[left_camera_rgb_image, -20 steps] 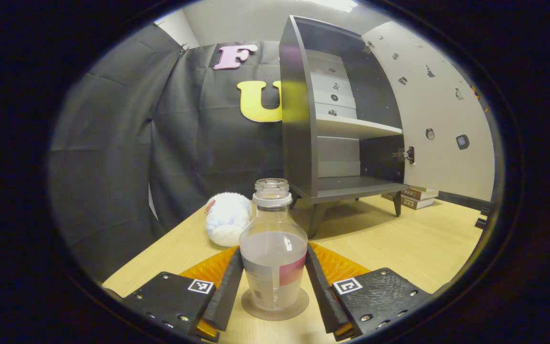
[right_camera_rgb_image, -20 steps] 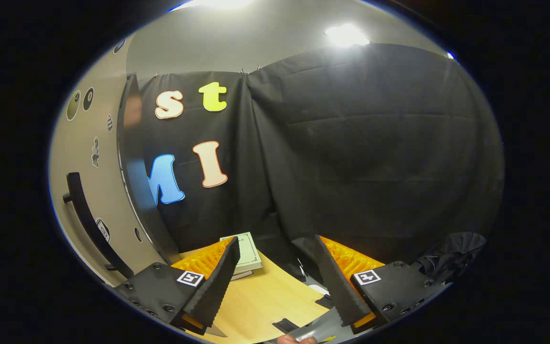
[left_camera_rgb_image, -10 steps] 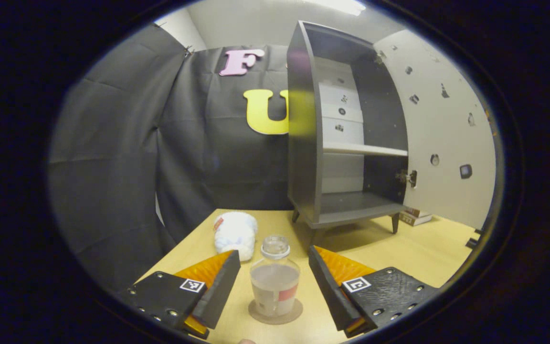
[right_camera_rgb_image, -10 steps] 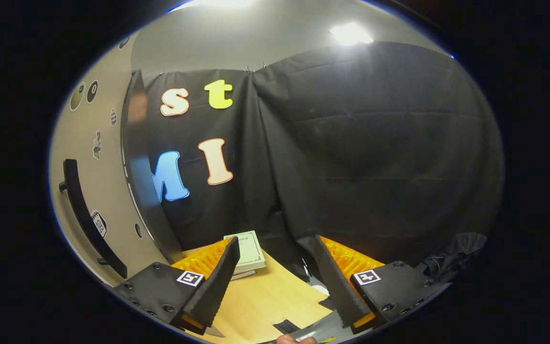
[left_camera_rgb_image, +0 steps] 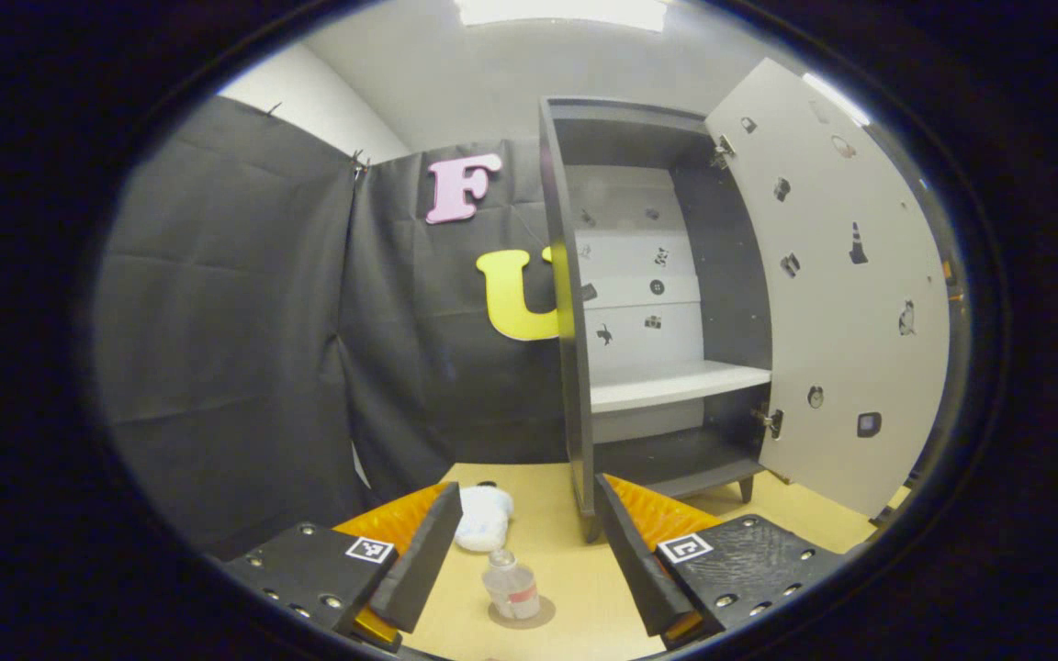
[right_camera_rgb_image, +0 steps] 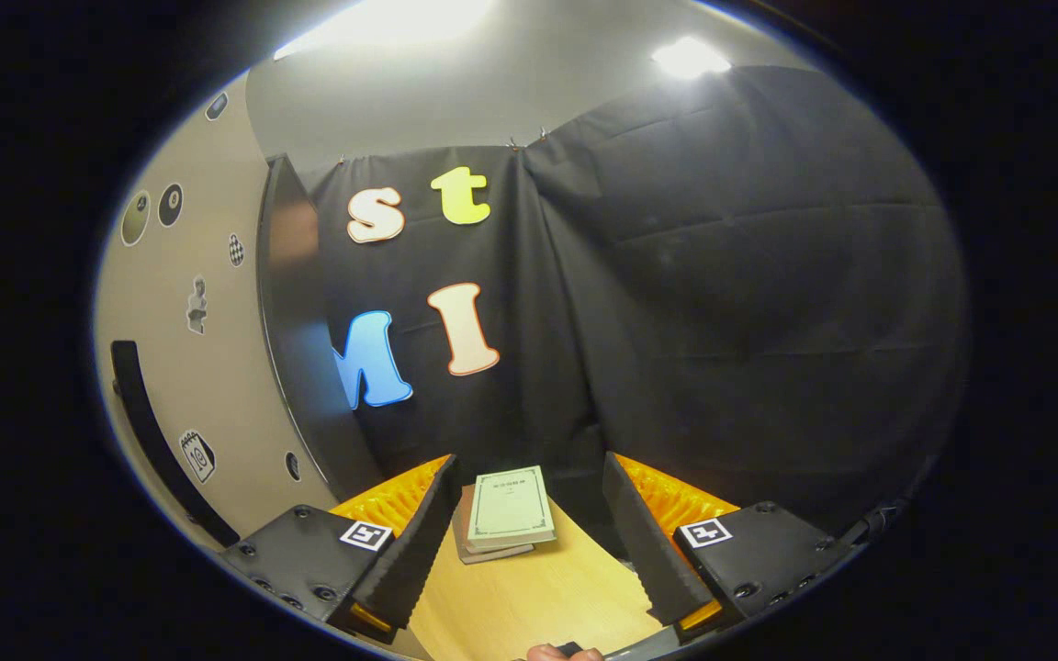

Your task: Open the cabinet door with the right hand, grasp the bottle in the cabinet with the left hand and place it on the coaster, then close the cabinet door with the right hand.

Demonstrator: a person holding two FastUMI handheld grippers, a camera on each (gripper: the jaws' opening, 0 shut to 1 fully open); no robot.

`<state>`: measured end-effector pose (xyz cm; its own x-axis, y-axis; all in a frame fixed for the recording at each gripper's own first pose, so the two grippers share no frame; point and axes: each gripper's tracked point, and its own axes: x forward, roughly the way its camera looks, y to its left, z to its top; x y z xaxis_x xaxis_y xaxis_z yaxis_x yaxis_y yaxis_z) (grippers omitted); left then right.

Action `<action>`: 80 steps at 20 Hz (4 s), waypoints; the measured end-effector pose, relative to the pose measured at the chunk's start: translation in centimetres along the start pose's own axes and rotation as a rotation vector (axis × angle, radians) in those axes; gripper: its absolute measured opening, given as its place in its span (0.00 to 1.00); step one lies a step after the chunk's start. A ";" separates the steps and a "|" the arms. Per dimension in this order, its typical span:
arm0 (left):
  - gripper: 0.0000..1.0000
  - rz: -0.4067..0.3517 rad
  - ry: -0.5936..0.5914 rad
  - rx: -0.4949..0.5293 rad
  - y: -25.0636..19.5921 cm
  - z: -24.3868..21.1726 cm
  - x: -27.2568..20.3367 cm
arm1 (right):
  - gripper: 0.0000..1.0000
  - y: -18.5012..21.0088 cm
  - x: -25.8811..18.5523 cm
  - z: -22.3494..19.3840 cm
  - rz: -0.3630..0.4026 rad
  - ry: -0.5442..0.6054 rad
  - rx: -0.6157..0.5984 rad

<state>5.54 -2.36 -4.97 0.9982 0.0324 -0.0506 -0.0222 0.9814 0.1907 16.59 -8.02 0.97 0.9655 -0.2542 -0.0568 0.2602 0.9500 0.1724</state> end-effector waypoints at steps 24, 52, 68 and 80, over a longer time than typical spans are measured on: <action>0.87 0.091 0.109 -0.223 -2.3 7.1 1.3 | 0.97 12.8 -4.9 2.2 0.428 0.045 -0.176; 0.87 0.173 0.104 -0.214 12.0 4.8 -3.2 | 0.97 43.1 -11.6 -6.9 0.781 0.172 -0.165; 0.89 0.123 0.050 -0.081 9.7 8.6 -6.8 | 0.97 36.1 -8.7 -5.8 0.556 0.112 -0.205; 0.87 -0.079 0.056 -0.070 1.5 9.7 -4.9 | 0.98 27.1 -6.0 -7.2 0.309 0.083 -0.267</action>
<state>1.13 -2.88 5.07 0.9924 -0.0366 -0.1175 0.0501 0.9921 0.1149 17.75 20.54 -1.09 0.9908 0.0556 -0.1232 -0.0642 0.9957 -0.0668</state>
